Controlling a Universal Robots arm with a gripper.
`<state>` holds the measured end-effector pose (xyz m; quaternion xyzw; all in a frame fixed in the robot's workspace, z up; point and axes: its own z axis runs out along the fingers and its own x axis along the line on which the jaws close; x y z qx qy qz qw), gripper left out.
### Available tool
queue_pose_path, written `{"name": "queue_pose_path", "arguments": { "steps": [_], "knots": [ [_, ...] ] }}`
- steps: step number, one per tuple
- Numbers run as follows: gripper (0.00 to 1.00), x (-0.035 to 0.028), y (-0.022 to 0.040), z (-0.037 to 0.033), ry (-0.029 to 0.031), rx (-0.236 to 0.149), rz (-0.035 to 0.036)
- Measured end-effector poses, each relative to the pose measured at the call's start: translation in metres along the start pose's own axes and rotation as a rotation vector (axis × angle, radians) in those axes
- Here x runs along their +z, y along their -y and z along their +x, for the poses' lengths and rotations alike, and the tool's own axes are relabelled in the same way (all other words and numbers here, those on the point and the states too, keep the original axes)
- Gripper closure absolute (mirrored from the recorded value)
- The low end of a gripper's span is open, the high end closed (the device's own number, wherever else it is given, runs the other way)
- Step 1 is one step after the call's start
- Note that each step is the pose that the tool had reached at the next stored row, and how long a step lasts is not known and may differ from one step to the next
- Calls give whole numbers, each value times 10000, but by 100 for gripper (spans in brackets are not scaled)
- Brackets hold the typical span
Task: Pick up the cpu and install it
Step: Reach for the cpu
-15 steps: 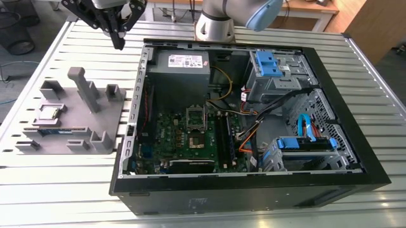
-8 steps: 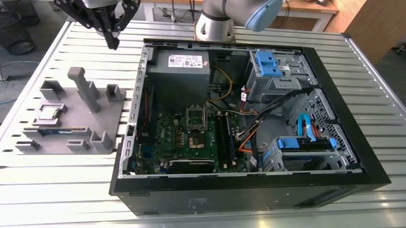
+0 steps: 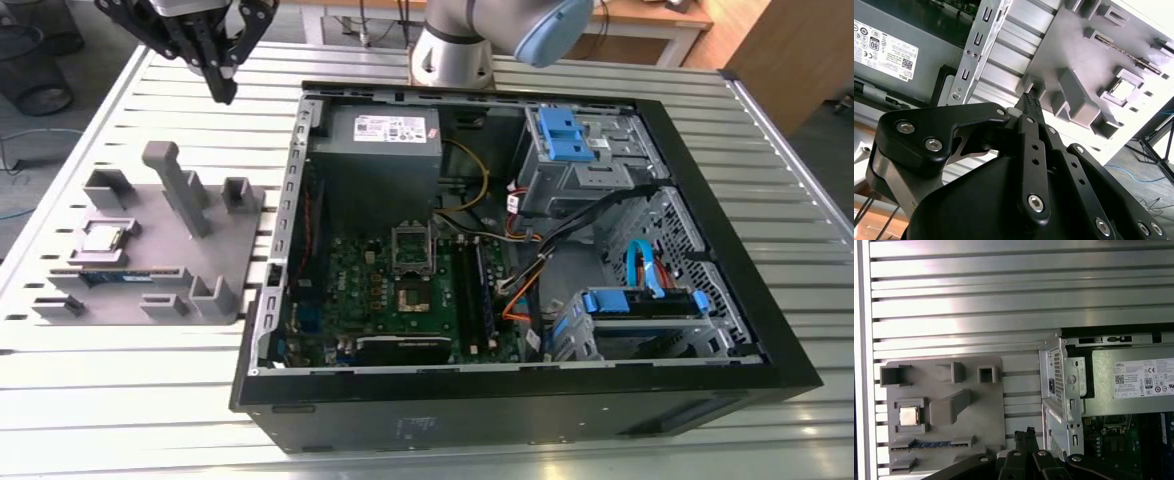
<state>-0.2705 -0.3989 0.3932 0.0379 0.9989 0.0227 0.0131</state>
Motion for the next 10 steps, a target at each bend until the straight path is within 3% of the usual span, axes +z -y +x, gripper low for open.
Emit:
{"name": "queue_pose_path", "arguments": {
  "steps": [6, 10],
  "knots": [
    [89, -3, 7, 89, -1, -1, -1],
    [89, -2, 8, 104, 0, -2, -2]
  ]
}}
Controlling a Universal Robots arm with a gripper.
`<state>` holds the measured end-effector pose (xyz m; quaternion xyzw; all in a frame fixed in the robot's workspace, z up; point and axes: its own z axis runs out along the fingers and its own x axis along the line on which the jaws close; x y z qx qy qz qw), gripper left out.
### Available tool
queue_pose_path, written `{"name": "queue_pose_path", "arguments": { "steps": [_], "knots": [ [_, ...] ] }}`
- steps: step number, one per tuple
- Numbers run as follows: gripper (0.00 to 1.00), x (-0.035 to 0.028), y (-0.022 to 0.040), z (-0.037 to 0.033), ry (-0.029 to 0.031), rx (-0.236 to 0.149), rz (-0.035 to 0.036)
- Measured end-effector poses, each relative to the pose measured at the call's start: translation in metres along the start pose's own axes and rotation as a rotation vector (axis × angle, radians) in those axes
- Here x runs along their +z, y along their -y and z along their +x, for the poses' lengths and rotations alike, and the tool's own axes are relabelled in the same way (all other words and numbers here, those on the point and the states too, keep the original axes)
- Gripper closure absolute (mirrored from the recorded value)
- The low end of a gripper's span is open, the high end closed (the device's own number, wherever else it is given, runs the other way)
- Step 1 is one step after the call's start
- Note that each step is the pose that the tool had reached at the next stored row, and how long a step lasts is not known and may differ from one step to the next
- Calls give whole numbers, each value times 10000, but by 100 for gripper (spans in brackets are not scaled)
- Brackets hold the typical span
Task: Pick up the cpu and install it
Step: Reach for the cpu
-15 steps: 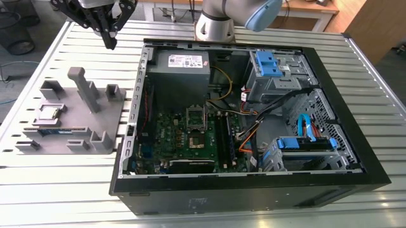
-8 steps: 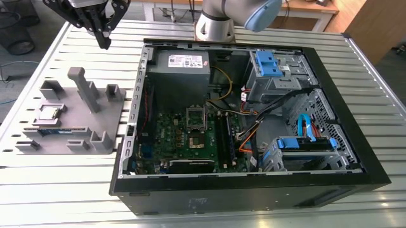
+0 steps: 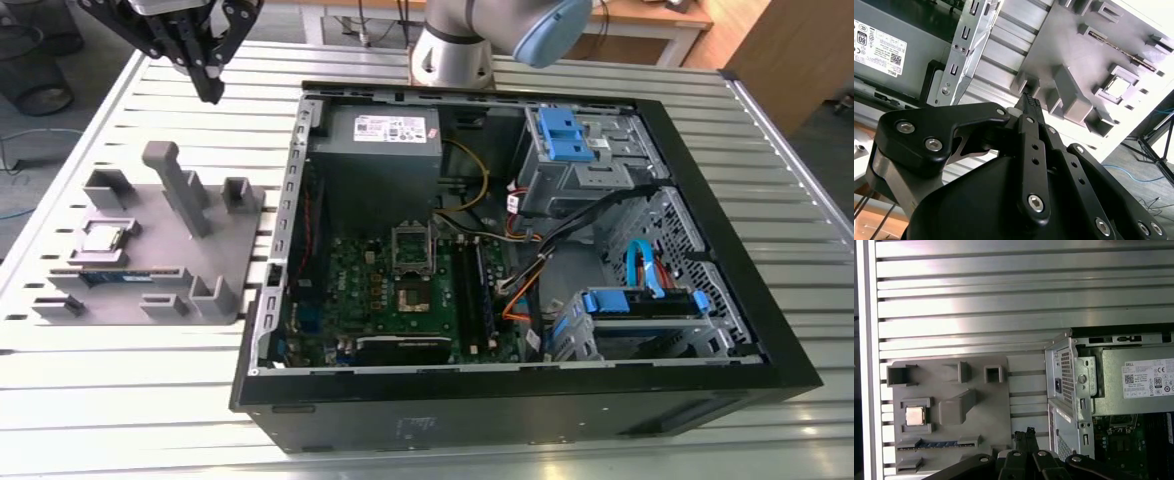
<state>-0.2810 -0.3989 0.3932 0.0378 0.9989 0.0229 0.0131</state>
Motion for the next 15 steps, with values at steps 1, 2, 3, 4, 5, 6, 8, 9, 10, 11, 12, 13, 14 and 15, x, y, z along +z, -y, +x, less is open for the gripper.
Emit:
{"name": "queue_pose_path", "arguments": {
  "steps": [1, 2, 3, 4, 5, 6, 8, 9, 10, 11, 12, 13, 14, 15],
  "knots": [
    [89, 0, 0, 1, 0, 0, 0],
    [89, 0, 0, 2, -1, 1, 1],
    [89, 0, 0, 2, 0, 2, 1],
    [89, 0, 0, 2, -1, 2, 1],
    [89, 0, 0, 2, -1, 2, 1],
    [89, 0, 0, 2, 0, 1, 0],
    [89, 0, 0, 3, 0, 1, 0],
    [89, 1, 1, 4, -1, 2, 1],
    [89, 6, 1, 11, 1, 3, -1],
    [89, 12, 2, 19, 1, 3, 0],
    [89, 21, 4, 25, 0, 2, 0],
    [89, 31, 7, 31, 1, 2, 0],
    [89, 40, 10, 37, 0, 1, 0],
    [89, 49, 13, 43, 0, 1, 0]
  ]
}}
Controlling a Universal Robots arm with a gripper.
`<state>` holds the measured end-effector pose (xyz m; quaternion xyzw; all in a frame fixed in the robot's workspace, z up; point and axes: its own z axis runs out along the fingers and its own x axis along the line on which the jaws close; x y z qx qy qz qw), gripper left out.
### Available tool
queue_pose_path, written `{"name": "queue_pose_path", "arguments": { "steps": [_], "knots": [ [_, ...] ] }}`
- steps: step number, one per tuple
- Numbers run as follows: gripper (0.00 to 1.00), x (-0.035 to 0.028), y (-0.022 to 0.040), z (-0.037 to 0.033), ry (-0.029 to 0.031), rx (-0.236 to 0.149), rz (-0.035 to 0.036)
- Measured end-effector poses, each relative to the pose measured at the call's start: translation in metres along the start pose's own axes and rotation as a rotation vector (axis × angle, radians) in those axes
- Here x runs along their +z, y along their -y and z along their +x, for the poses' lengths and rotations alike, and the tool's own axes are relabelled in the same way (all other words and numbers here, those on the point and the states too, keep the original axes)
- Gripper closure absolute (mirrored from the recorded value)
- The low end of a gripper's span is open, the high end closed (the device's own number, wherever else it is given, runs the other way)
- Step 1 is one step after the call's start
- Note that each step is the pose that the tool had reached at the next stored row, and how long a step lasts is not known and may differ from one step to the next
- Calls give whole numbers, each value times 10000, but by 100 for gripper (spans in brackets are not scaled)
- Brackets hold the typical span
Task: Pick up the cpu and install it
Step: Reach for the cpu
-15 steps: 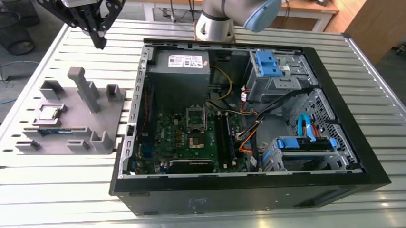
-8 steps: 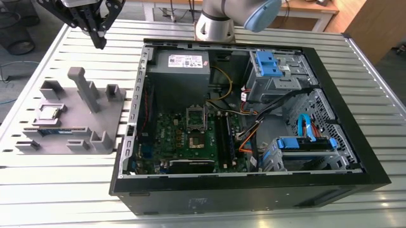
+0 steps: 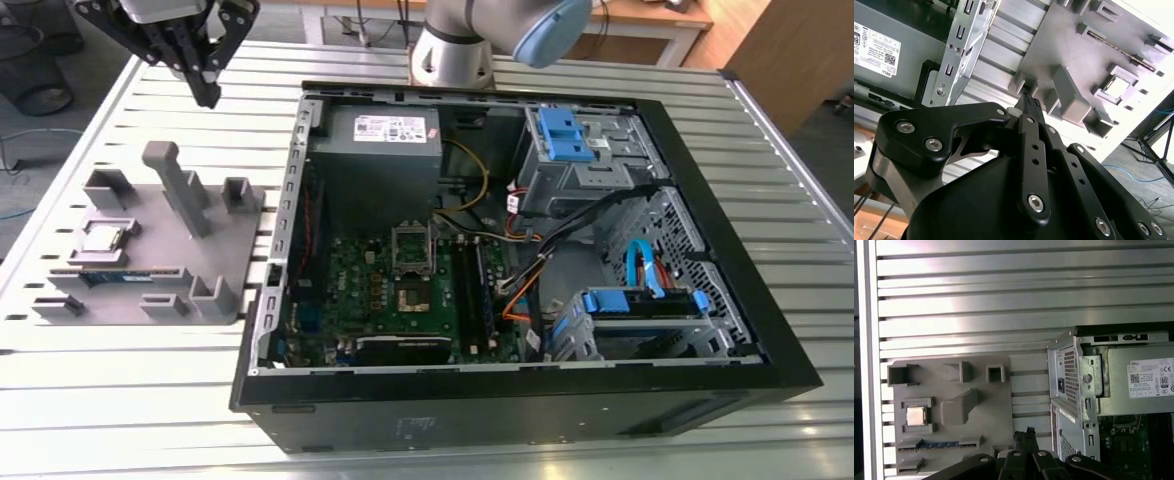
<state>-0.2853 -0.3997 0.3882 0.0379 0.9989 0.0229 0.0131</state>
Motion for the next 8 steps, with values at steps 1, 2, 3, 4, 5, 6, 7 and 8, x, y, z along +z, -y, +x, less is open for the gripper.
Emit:
{"name": "queue_pose_path", "arguments": {
  "steps": [1, 2, 3, 4, 5, 6, 7, 8],
  "knots": [
    [89, 6, 3, 8, -2, 1, 1],
    [89, 12, 5, 18, -2, 1, 2],
    [89, 17, 8, 32, 0, 1, 0],
    [89, 21, 11, 48, 0, 1, 0],
    [89, 25, 15, 64, 2, 1, 0],
    [89, 27, 17, 79, 2, 1, 0],
    [89, 30, 20, 94, 3, 1, 0],
    [89, 32, 22, 107, 4, 1, 0]
  ]
}}
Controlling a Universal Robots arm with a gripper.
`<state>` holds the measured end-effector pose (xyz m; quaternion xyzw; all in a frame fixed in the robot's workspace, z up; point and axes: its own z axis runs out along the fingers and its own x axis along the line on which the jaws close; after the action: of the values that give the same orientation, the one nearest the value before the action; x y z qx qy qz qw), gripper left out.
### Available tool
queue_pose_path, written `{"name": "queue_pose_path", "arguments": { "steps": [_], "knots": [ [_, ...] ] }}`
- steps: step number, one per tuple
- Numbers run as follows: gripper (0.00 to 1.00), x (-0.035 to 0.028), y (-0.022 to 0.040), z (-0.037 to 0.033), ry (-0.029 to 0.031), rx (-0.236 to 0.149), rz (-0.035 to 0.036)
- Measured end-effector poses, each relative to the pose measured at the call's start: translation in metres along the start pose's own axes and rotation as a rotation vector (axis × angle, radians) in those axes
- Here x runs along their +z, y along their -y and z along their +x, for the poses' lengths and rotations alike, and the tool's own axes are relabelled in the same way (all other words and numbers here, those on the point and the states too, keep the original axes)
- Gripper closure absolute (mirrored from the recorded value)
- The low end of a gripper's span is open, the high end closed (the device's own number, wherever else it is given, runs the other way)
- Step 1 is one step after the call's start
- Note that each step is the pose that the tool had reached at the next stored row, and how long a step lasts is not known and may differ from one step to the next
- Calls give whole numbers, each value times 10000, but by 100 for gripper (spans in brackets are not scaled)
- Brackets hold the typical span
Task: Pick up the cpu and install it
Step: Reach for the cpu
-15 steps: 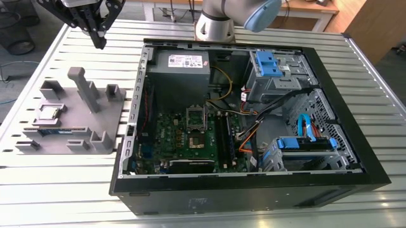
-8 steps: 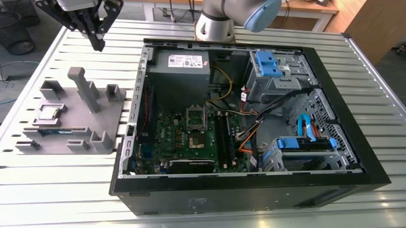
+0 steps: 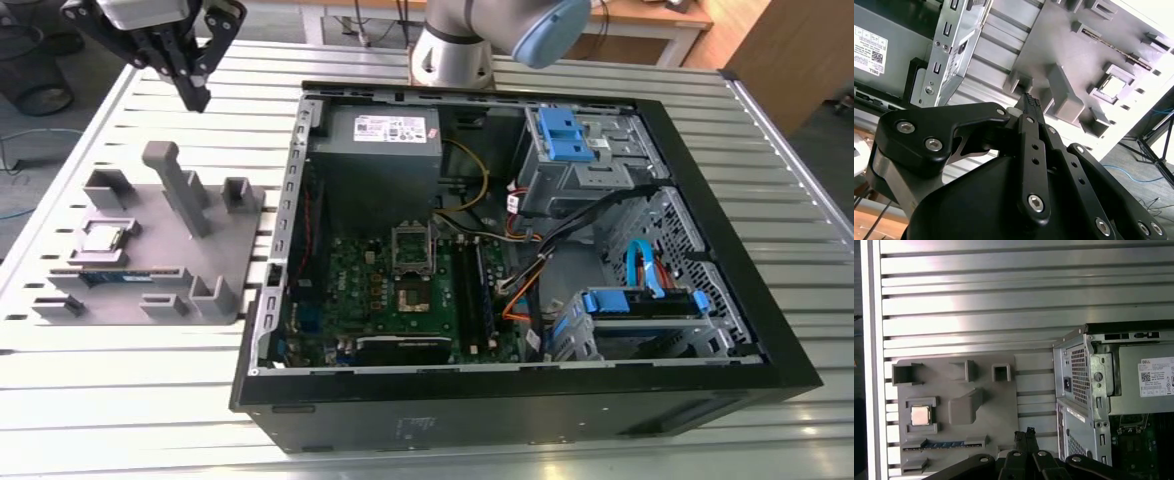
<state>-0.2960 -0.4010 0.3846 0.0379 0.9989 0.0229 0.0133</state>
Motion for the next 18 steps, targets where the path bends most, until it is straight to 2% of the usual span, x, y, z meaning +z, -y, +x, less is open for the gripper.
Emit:
{"name": "queue_pose_path", "arguments": {
  "steps": [18],
  "knots": [
    [89, 32, 30, 193, 15, -1, 3]
  ]
}}
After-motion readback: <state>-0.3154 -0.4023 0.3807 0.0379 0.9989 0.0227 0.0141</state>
